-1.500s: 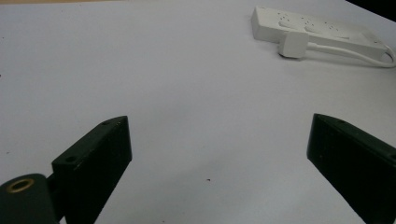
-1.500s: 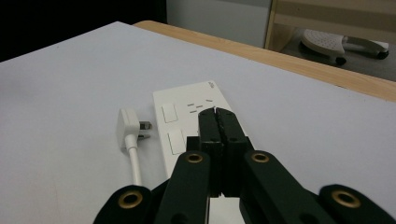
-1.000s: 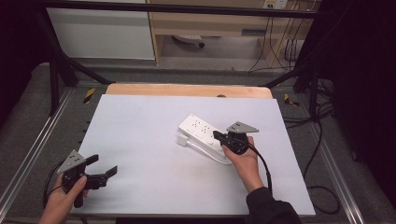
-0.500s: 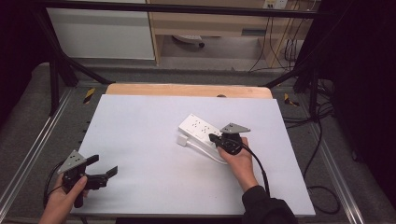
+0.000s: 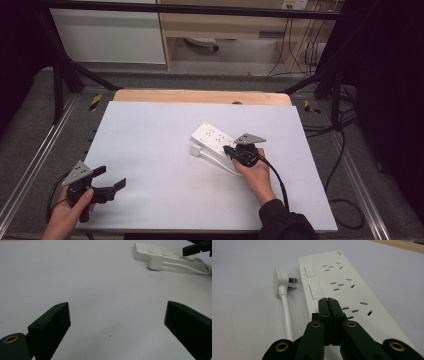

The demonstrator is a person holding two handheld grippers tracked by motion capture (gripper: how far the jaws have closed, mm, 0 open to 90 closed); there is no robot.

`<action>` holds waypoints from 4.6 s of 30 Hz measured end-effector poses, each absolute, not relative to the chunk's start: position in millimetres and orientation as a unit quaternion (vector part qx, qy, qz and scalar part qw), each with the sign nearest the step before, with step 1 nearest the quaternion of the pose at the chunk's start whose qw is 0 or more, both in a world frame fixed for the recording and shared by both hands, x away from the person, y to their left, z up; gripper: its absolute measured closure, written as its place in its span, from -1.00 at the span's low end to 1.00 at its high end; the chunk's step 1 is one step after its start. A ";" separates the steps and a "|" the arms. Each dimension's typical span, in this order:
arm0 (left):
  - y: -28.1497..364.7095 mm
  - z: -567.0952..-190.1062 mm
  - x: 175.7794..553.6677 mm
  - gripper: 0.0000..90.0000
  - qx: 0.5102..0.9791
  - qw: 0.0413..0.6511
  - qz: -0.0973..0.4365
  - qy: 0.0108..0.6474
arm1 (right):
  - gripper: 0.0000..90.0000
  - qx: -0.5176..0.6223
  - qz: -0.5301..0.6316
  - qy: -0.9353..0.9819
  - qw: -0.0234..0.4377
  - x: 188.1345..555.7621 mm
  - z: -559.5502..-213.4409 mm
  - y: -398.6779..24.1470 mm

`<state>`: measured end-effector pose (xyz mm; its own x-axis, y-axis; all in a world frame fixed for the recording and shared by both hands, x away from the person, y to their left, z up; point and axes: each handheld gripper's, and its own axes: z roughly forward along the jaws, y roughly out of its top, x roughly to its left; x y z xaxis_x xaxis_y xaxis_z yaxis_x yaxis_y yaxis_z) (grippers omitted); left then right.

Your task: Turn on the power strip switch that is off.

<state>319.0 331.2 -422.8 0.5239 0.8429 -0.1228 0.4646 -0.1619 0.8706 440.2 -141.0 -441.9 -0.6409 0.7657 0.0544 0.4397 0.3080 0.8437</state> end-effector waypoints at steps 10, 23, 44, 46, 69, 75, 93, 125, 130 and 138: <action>330.7 -422.9 318.8 -0.85 0.736 0.469 0.201 0.444 | 1.00 0.381 0.439 0.793 0.185 438.1 -444.5 -139.6; 329.8 -422.9 318.5 -0.85 0.738 0.468 0.200 0.442 | 1.00 0.382 0.442 0.790 0.185 437.4 -445.5 -141.2; 329.2 -423.3 318.3 -0.85 0.740 0.468 0.198 0.442 | 1.00 0.382 0.452 0.785 0.184 437.8 -447.6 -142.9; 329.0 -423.4 318.4 -0.85 0.739 0.468 0.198 0.442 | 1.00 0.382 0.453 0.785 0.183 438.0 -447.9 -143.1; 328.5 -423.6 318.5 -0.85 0.742 0.466 0.198 0.439 | 1.00 0.389 0.466 0.775 0.176 438.4 -450.3 -147.2; 328.2 -423.6 318.4 -0.85 0.743 0.465 0.197 0.439 | 1.00 0.391 0.467 0.774 0.174 438.2 -450.3 -147.8; 327.6 -424.1 318.5 -0.85 0.744 0.464 0.196 0.438 | 1.00 0.390 0.470 0.773 0.172 438.5 -451.1 -148.5; 327.3 -424.4 318.5 -0.85 0.747 0.462 0.196 0.436 | 1.00 0.395 0.464 0.775 0.172 438.4 -451.4 -149.6; 327.5 -424.5 318.5 -0.85 0.746 0.463 0.195 0.437 | 1.00 0.394 0.463 0.774 0.175 439.2 -451.4 -149.3; 327.7 -424.4 318.5 -0.85 0.746 0.463 0.195 0.437 | 1.00 0.395 0.462 0.774 0.178 439.6 -451.5 -149.7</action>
